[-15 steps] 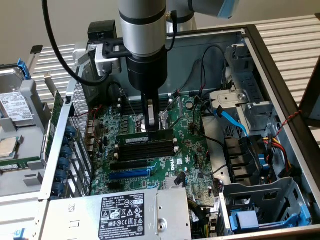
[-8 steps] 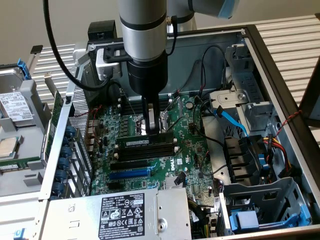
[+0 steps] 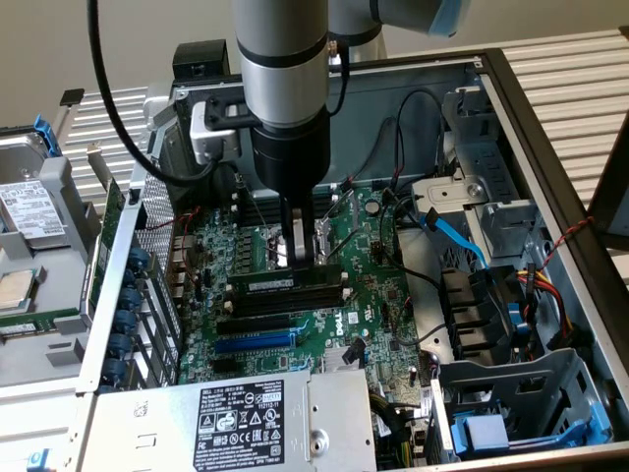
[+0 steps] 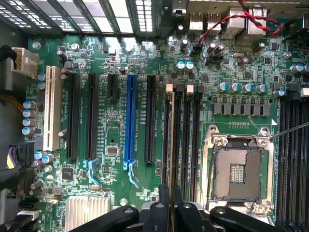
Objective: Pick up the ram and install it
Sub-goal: 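Insert the ram into the slot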
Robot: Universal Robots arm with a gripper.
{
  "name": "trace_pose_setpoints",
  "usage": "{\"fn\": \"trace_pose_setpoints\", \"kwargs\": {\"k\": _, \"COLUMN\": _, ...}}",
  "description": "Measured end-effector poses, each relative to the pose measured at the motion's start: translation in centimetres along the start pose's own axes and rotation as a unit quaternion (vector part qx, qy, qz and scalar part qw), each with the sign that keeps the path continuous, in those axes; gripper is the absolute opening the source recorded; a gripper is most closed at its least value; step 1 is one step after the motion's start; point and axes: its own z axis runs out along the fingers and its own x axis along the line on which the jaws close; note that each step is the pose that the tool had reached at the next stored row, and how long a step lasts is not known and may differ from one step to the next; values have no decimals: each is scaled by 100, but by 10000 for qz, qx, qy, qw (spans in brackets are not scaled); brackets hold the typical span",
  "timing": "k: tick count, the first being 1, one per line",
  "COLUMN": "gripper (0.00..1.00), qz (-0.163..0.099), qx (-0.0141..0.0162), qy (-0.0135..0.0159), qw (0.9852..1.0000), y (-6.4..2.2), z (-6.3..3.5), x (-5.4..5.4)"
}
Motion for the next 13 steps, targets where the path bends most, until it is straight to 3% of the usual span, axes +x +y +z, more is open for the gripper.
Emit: {"fn": "trace_pose_setpoints", "kwargs": {"k": 13, "gripper": 13, "qz": 0, "qx": -2, "qy": 1, "qw": 10000, "y": 0, "z": 38, "x": 11}}
